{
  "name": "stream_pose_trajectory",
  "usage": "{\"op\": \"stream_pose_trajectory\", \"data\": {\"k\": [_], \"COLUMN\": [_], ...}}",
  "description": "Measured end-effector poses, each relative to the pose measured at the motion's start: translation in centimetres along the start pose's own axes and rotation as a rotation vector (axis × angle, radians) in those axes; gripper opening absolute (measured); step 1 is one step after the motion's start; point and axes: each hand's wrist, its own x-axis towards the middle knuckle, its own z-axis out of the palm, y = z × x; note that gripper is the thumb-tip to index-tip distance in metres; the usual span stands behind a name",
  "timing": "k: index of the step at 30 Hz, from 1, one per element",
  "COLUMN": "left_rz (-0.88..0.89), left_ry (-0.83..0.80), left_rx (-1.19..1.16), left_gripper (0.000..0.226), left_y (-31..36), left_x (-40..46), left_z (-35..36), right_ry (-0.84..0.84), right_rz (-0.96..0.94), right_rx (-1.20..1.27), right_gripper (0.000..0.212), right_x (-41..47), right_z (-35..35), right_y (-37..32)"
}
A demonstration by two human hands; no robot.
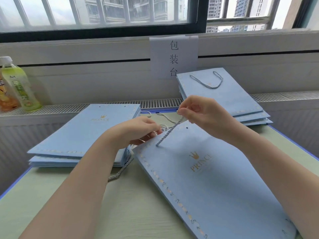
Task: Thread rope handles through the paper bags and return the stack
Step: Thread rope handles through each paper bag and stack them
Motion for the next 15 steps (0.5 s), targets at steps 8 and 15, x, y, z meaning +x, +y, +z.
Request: {"op": "stream_pose_trajectory", "data": {"k": [8, 15], "left_rz": [0.484, 0.623], "left_ry": [0.09, 0.136], "left_rx": [-0.269, -0.599], "left_gripper": [0.041, 0.027], "left_y": [2.8, 2.1], "left_x": [-1.0, -0.7], "left_z": [2.8, 2.1], "right_ry": [0.074, 0.371], "right_rz": [0.016, -0.098], "right_rx": [0.381, -0.675], "right_gripper": [0.012, 0.028], "right_x": [0.3, 0.9], "right_z": [-0.5, -1.6], "right_y": [-0.4, 4.6]}}
